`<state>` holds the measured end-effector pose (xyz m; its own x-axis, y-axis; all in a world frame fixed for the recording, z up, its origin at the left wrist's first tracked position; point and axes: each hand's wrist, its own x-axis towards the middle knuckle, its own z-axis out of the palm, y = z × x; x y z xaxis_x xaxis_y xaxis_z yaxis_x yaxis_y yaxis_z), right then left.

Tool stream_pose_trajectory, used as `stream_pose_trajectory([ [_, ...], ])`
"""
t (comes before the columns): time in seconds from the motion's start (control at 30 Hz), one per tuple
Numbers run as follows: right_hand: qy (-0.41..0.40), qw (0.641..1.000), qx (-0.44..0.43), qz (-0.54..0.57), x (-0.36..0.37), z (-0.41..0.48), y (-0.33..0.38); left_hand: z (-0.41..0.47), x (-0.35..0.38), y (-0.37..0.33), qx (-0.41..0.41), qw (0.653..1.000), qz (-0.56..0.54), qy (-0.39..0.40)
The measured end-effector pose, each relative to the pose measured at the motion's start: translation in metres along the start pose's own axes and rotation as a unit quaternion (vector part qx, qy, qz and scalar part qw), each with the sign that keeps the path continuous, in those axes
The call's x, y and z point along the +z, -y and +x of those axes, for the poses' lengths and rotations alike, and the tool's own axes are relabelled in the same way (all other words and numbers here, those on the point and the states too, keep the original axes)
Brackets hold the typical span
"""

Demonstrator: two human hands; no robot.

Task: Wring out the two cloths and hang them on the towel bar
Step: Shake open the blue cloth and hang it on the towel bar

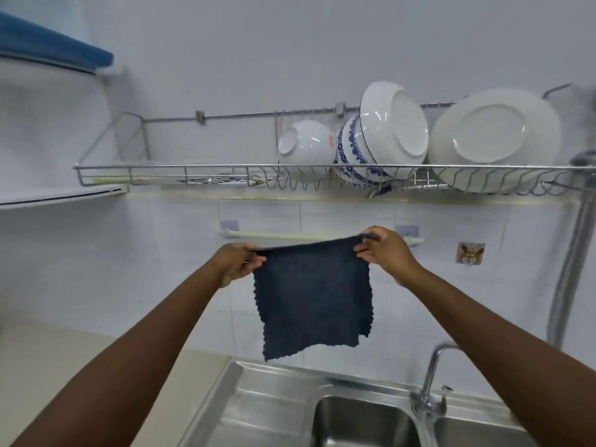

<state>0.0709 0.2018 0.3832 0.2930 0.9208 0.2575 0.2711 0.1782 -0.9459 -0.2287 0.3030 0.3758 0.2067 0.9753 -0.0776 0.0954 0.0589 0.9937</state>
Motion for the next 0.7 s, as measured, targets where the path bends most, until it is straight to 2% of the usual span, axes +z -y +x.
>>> stream_pose_trajectory([
  [0.07, -0.032, 0.999, -0.008, -0.036, 0.009, 0.026, 0.005, 0.016, -0.005, -0.018, 0.031, 0.999, -0.013, 0.019],
  [0.2, -0.055, 0.976, -0.064, -0.2, 0.019, 0.067, 0.009, 0.048, -0.011, -0.037, 0.119, 0.98, 0.145, 0.074],
  [0.3, -0.028, 0.953, -0.075, -0.292, 0.024, 0.085, 0.003, 0.072, -0.009, -0.04, 0.183, 0.921, 0.323, 0.115],
  [0.4, 0.043, 0.927, -0.046, -0.369, 0.025, 0.105, -0.008, 0.102, -0.011, -0.035, 0.187, 0.87, 0.44, 0.125],
  [0.5, 0.088, 0.893, -0.018, -0.441, 0.032, 0.12, -0.014, 0.133, -0.017, -0.021, 0.159, 0.831, 0.524, 0.102],
  [0.57, 0.098, 0.864, -0.01, -0.493, 0.038, 0.121, -0.019, 0.142, -0.017, -0.014, 0.179, 0.797, 0.573, 0.073],
  [0.67, 0.074, 0.799, 0.011, -0.597, 0.041, 0.12, -0.025, 0.146, -0.014, -0.014, 0.194, 0.748, 0.635, -0.011],
  [0.7, 0.064, 0.789, 0.018, -0.61, 0.043, 0.121, -0.027, 0.15, -0.013, -0.014, 0.183, 0.731, 0.656, -0.034],
])
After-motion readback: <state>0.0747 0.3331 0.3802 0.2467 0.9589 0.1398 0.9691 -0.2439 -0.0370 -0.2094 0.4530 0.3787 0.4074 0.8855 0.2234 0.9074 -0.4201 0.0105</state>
